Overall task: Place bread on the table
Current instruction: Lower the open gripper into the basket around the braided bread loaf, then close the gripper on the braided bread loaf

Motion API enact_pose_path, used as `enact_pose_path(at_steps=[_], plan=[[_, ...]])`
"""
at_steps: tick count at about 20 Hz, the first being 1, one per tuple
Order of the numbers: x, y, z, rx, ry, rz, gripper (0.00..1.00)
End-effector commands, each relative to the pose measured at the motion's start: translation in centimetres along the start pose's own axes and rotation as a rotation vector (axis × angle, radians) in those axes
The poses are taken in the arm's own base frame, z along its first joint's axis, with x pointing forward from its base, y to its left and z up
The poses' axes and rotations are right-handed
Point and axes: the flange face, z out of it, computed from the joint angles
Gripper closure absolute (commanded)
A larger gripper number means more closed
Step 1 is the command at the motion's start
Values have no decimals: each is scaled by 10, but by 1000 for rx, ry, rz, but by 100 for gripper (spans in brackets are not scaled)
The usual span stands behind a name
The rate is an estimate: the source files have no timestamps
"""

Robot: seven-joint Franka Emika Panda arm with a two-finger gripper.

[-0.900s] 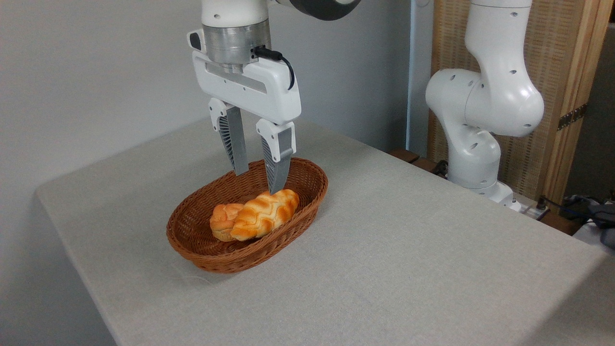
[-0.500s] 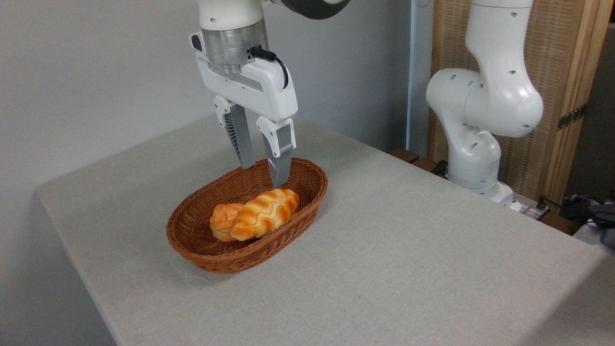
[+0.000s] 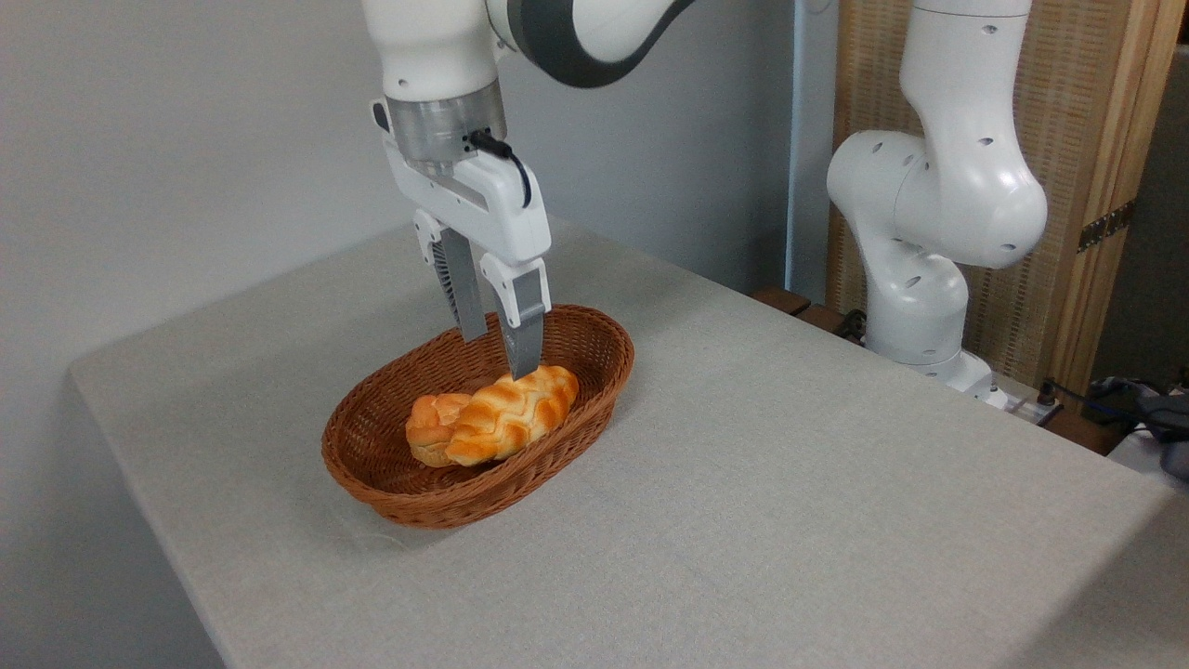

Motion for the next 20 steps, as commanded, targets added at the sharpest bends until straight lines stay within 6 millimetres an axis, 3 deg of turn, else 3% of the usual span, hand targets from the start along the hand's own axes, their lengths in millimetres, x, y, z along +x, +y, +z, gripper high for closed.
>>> enact_pose_path(at_steps=[1,5,15,16,18,20], plan=[[3,14,32,12,8,36,0],[4,17,57,23,15,45,0],[8,24,81,10,-4,66,0],[8,24,81,9,-5,66,6],[8,24,81,9,-5,66,44],[9,24,80,10,-3,66,68]])
